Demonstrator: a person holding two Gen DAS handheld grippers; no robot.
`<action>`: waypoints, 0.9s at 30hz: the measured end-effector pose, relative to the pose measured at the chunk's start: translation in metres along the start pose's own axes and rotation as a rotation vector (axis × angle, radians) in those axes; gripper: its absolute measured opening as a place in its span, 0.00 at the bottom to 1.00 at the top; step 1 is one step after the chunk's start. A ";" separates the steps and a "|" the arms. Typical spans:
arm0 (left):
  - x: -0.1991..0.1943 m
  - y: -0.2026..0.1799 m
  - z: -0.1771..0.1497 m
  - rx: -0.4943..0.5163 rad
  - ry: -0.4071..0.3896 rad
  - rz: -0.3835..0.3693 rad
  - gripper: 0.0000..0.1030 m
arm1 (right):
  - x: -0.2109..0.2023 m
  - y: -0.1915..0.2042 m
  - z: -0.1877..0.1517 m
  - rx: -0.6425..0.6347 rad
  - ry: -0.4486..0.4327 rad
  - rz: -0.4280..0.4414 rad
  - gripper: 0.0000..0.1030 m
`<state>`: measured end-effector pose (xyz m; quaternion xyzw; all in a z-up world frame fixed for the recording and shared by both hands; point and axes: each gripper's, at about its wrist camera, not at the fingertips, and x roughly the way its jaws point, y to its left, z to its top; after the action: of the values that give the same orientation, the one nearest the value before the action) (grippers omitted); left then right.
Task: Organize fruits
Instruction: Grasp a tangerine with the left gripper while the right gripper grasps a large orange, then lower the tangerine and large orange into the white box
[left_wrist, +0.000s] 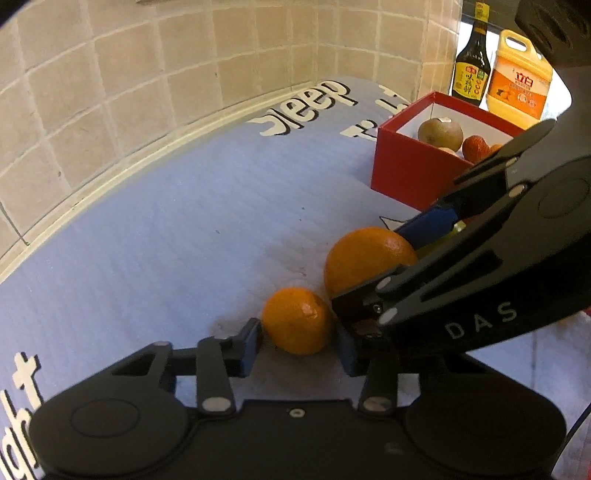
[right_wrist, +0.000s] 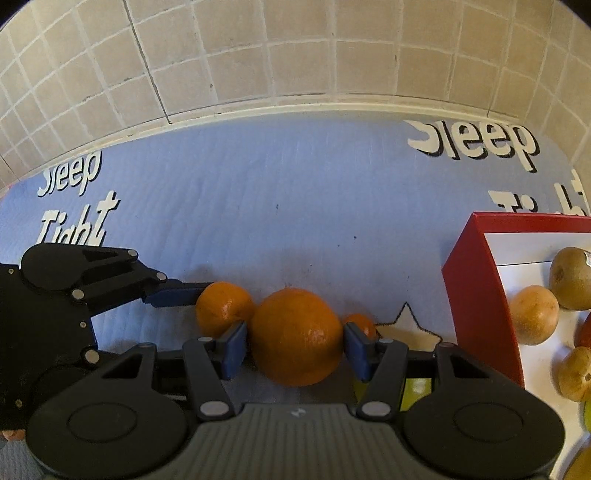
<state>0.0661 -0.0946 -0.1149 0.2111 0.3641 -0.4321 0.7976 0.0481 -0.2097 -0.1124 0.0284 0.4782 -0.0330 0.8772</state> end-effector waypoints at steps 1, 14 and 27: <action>-0.001 0.000 0.000 0.000 -0.003 -0.001 0.46 | 0.000 0.000 0.000 0.001 0.001 0.000 0.56; -0.045 0.006 0.011 -0.054 -0.125 0.019 0.44 | -0.034 -0.008 0.000 0.098 -0.077 0.037 0.54; -0.080 -0.057 0.085 0.077 -0.296 -0.087 0.44 | -0.174 -0.101 -0.040 0.361 -0.361 -0.151 0.54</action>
<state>0.0225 -0.1378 -0.0002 0.1598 0.2346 -0.5062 0.8144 -0.0879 -0.3012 0.0110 0.1426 0.3010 -0.1876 0.9240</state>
